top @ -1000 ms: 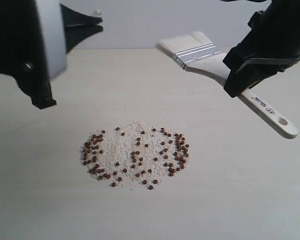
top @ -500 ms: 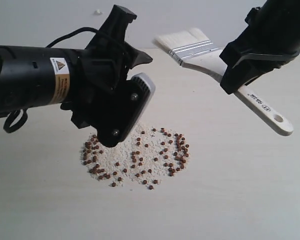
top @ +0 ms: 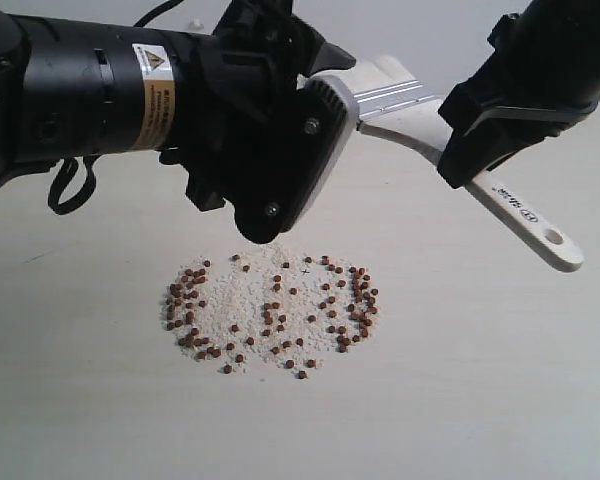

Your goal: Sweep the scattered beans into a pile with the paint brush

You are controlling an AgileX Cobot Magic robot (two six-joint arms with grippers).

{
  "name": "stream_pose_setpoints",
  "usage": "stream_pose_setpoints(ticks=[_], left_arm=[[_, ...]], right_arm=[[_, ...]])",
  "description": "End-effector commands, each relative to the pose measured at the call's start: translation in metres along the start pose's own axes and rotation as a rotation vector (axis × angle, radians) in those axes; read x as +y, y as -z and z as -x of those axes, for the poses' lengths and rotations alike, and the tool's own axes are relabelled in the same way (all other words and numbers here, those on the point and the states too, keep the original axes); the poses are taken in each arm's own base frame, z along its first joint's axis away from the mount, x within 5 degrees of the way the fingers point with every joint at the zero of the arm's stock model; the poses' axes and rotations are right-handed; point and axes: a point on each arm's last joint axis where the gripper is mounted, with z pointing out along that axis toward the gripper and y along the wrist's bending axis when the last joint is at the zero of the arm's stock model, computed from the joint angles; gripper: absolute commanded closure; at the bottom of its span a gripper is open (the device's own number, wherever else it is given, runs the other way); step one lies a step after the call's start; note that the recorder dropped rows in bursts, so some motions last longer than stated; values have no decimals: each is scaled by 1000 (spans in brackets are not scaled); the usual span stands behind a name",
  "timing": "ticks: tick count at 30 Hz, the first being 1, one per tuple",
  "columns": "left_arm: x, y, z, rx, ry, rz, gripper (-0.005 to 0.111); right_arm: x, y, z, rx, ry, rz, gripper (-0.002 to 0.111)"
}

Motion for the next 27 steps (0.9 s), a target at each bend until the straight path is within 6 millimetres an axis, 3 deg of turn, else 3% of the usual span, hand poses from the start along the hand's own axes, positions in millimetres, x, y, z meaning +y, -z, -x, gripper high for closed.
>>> stream_pose_setpoints(ticks=[1, 9, 12, 13, 20, 27], left_arm=[[1, -9, 3, -21, -11, -7, 54], [-7, -21, 2, 6, -88, -40, 56], [-7, -22, 1, 12, -88, -41, 75], [-7, -22, 1, 12, -88, -42, 76], [2, -38, 1, 12, -89, -27, 77], [-10, -53, 2, 19, -86, -72, 84]], right_arm=[[8, 3, 5, -51, 32, 78, 108], [9, 3, 6, -55, 47, 85, 108], [10, 3, 6, -61, 43, 97, 108], [10, 3, 6, -61, 42, 99, 108], [11, 3, 6, -64, 39, 105, 108], [12, 3, 7, -70, 40, 118, 108]])
